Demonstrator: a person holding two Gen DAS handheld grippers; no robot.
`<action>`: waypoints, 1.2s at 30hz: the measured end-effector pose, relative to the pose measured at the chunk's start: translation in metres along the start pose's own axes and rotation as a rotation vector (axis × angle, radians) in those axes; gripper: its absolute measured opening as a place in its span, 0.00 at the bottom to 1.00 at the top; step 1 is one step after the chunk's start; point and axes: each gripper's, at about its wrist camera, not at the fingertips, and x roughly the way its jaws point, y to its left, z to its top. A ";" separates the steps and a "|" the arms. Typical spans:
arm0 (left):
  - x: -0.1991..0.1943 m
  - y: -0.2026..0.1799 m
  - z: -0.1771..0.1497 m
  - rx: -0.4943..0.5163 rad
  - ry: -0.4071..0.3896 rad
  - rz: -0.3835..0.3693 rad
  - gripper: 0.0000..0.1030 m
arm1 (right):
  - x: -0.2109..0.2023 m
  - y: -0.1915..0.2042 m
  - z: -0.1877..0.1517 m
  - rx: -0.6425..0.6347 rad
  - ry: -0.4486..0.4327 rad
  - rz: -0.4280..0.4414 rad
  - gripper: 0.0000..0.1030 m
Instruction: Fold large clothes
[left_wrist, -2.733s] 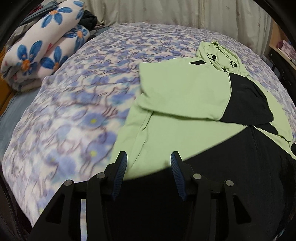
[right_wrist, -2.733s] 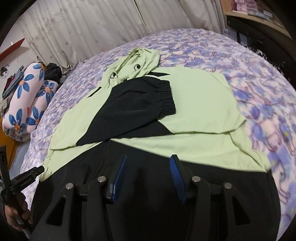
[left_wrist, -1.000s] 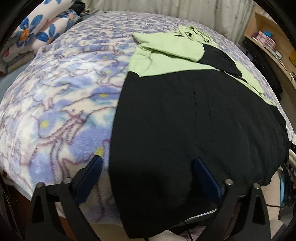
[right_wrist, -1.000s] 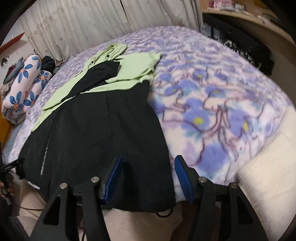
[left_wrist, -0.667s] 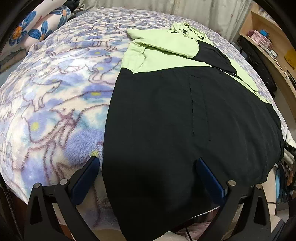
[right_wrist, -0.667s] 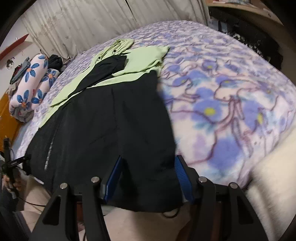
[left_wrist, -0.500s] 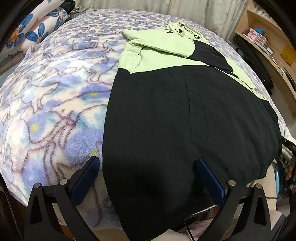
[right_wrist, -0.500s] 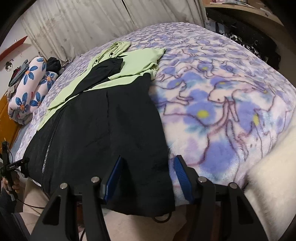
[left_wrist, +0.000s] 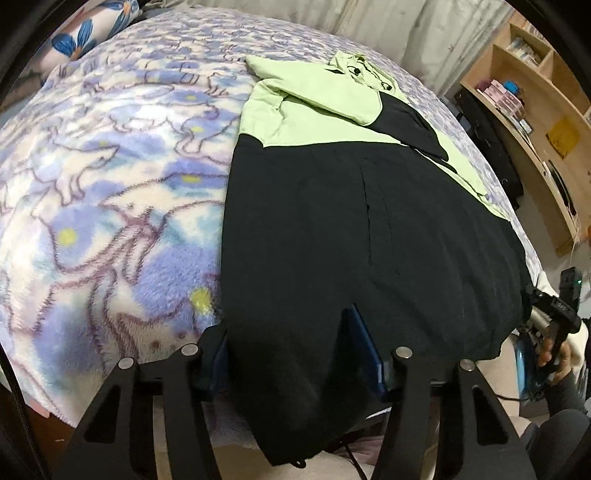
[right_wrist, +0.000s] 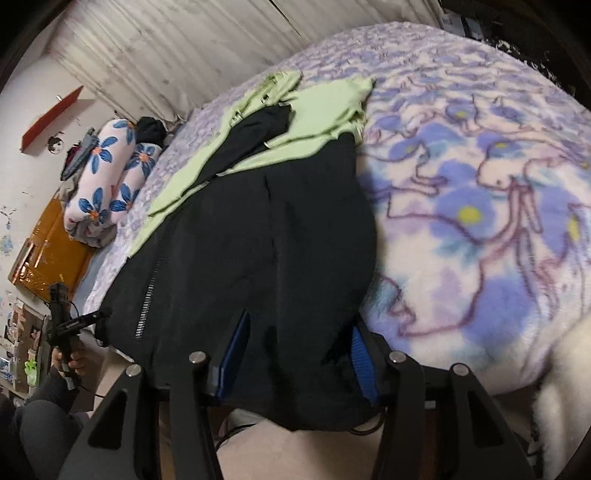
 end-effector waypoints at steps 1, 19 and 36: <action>0.001 -0.002 0.000 0.004 0.001 0.006 0.54 | 0.005 -0.001 0.002 0.013 0.003 -0.009 0.51; -0.047 -0.042 0.020 -0.189 -0.140 -0.034 0.02 | -0.042 0.065 0.032 -0.059 -0.118 -0.005 0.04; -0.040 -0.049 0.010 -0.107 -0.065 -0.002 0.01 | -0.059 0.068 0.028 -0.050 -0.128 0.007 0.03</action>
